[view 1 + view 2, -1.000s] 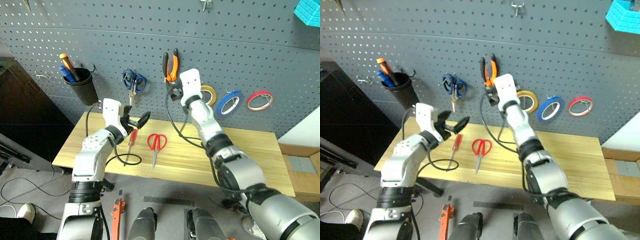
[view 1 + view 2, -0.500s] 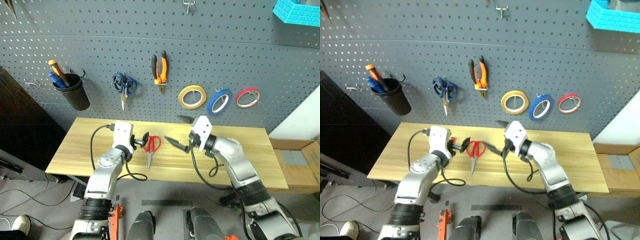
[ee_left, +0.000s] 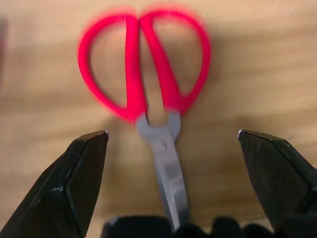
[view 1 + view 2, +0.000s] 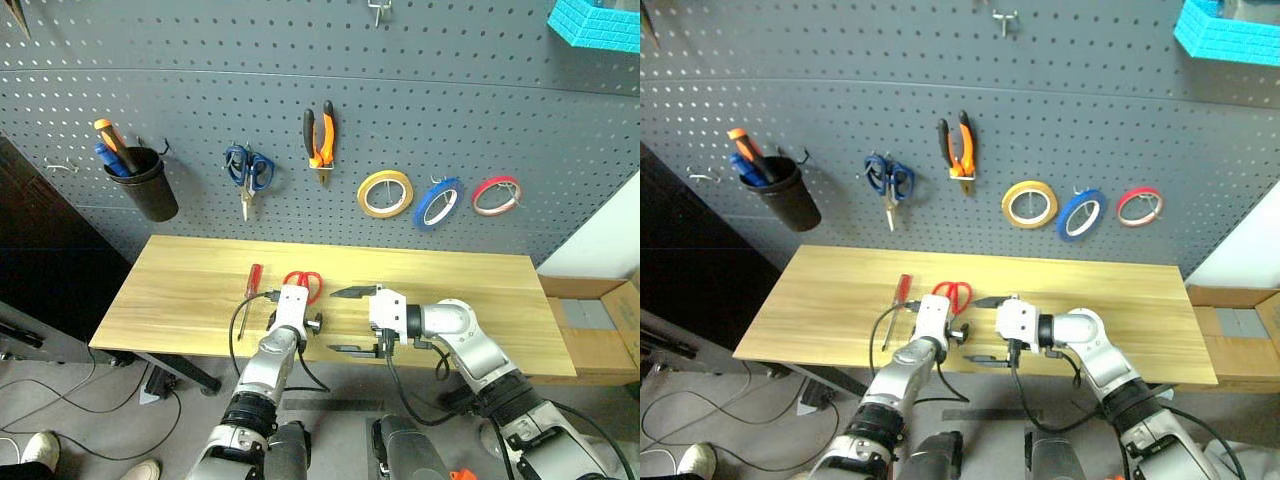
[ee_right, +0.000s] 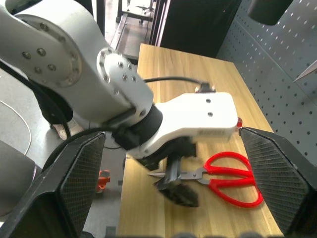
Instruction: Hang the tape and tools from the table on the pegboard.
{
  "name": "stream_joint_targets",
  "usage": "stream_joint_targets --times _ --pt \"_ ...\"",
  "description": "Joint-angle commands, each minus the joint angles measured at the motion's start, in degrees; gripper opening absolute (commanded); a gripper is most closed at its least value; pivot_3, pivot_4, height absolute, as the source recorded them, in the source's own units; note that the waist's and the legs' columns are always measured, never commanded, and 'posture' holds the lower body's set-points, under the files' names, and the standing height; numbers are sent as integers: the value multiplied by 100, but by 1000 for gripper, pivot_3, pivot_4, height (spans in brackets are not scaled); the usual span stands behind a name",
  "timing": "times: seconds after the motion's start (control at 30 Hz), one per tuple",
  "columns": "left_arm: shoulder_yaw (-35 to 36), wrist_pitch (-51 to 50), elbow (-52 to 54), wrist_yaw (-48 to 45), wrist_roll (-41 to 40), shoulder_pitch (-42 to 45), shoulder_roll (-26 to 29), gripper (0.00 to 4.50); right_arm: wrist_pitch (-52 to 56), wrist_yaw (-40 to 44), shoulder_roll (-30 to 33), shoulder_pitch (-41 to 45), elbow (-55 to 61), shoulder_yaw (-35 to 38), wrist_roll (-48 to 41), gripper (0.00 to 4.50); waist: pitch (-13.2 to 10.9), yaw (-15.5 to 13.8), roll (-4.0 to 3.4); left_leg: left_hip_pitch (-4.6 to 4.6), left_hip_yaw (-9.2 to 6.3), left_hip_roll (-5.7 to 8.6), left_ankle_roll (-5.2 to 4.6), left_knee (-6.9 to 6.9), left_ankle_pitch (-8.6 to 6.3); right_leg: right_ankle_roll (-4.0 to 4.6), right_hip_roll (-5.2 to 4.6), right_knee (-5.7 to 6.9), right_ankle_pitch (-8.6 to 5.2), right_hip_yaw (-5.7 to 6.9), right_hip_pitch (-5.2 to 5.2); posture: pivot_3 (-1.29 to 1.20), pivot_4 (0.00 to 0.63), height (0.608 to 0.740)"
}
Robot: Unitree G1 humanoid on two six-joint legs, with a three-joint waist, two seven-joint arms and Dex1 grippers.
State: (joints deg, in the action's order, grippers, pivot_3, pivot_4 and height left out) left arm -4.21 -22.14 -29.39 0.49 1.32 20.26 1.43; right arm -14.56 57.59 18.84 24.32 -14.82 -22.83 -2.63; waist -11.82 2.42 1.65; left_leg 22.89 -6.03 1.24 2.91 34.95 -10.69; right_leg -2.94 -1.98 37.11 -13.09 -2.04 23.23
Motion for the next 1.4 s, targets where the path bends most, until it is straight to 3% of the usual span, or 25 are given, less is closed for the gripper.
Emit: stream_joint_targets --times 0.03,0.17,0.27,0.63,0.87,1.17,1.4 --pt "-65 -189 -233 61 145 11 -36 4500 -216 38 -62 237 -120 39 47 4478 1 10 1 0 1 0 0 0 0 -1 0 0 3 0 0 -76 169 740" --pt "7 -341 -293 93 149 25 -48 4500 -293 -39 -116 399 -332 109 74 4478 9 51 3 -7 1 0 0 1 0 -1 0 0 4 -1 -6 -74 164 740" --pt "60 -397 -267 95 135 18 -51 3929 -373 -63 -151 487 -476 146 100 4500 10 55 4 -8 1 0 0 1 0 0 0 1 5 -1 -6 -71 162 740" --pt "194 -453 -106 103 117 25 -8 244 -699 -198 -236 615 -788 135 216 4500 14 88 3 -11 3 -1 0 1 1 0 1 2 8 -4 -6 -56 153 740" --pt "229 -309 416 -42 145 -168 279 224 -561 -127 -293 674 -718 265 -10 4500 19 94 5 -10 3 -2 1 1 1 -1 2 2 9 -6 -6 -44 143 740" --pt "-383 500 3692 -996 986 -1422 1981 224 472 -393 -407 350 740 649 -726 4500 24 31 3 1 -6 -6 3 -8 1 10 2 0 8 -2 6 -15 119 740" --pt "295 518 5417 -1003 1304 -1948 2578 224 1665 -996 -606 399 1925 891 -1084 4500 62 -75 15 2 -1 -4 2 -8 0 18 -8 -8 5 -5 6 23 89 740"
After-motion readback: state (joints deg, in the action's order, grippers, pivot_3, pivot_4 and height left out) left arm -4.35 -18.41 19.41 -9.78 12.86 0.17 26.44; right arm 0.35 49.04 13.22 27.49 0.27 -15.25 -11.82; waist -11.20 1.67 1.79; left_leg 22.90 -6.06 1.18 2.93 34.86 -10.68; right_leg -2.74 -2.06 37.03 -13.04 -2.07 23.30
